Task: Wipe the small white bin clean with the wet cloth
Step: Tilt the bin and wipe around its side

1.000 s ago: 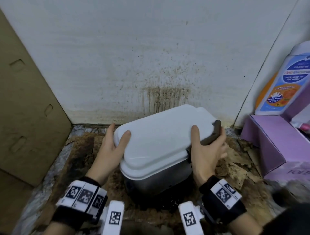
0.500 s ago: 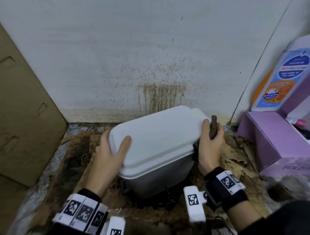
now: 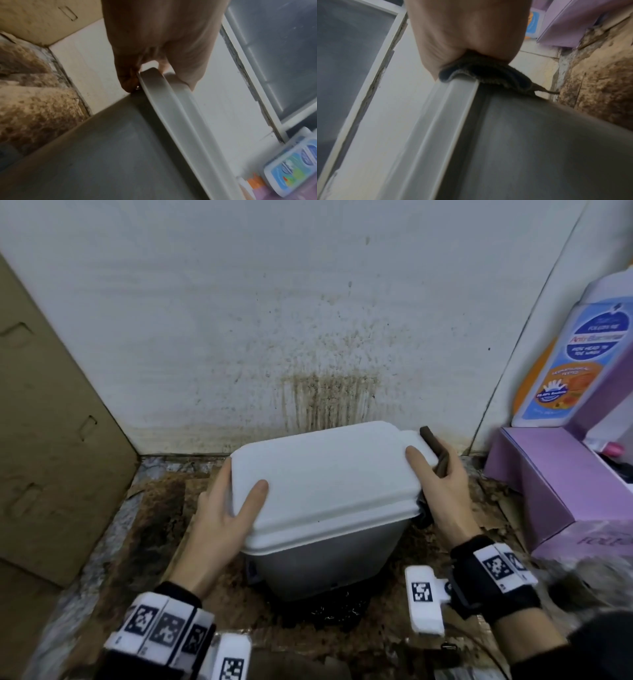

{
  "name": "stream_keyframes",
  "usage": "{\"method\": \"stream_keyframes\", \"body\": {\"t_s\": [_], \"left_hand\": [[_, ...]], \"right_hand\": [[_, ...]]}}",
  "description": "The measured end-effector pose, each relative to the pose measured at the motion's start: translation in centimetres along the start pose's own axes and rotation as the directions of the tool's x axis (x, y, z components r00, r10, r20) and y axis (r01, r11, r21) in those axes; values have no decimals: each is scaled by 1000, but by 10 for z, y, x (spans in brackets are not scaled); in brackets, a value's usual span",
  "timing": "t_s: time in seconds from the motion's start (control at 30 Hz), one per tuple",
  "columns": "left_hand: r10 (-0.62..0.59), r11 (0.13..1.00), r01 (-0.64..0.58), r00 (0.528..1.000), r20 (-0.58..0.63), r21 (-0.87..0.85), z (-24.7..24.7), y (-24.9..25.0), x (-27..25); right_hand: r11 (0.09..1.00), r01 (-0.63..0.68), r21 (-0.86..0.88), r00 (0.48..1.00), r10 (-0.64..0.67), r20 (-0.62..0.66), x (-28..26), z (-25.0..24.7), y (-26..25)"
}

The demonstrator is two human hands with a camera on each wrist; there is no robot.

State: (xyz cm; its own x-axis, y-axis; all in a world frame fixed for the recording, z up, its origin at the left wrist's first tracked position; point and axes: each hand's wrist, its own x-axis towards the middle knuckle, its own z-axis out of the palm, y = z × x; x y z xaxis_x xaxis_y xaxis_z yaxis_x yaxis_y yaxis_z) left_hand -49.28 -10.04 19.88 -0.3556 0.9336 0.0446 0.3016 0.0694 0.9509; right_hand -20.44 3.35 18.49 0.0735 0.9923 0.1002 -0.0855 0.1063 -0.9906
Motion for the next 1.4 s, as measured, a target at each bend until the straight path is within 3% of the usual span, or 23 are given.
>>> {"method": "stream_keyframes", "body": {"t_s": [0.13, 0.23, 0.43, 0.53, 0.6, 0.7, 0.8, 1.0, 1.17, 1.4], "left_hand": [[-16, 998, 22, 996, 84, -65, -8, 13, 23], [-73, 997, 77, 990, 121, -27, -11, 9, 34], [-77, 997, 77, 995, 65, -2, -9, -3, 37], [-118, 983, 122, 992, -31, 139, -11, -10, 39], [-55, 930, 96, 991, -125, 354, -11, -6, 35], [209, 815, -66, 960, -187, 576, -2, 13, 26], [367, 759, -247, 926, -82, 603, 18, 35, 21], [459, 656, -494, 861, 218, 570, 56, 69, 14], [499, 611, -520, 838, 221, 597, 61, 89, 20], [441, 548, -524, 844, 307, 652, 48, 93, 36]], "right_hand": [[999, 47, -3, 990, -47, -135, -29, 0, 5], [996, 72, -61, 986, -80, -148, -41, 1, 9], [1000, -3, 27, 989, 7, -146, -36, -1, 12], [1000, -21, 6, 990, 21, -137, -39, -1, 10], [1000, -14, 2, 991, 15, -134, -41, 0, 8], [1000, -4, -6, 993, 4, -116, -45, 5, 4], [1000, 9, 4, 997, -8, -78, -50, 15, -1], [997, 51, 59, 997, -54, 55, -64, 45, -17], [993, 47, 104, 981, -66, 181, -66, 64, -26], [977, -53, 204, 938, -22, 347, -67, 82, -42]]}}
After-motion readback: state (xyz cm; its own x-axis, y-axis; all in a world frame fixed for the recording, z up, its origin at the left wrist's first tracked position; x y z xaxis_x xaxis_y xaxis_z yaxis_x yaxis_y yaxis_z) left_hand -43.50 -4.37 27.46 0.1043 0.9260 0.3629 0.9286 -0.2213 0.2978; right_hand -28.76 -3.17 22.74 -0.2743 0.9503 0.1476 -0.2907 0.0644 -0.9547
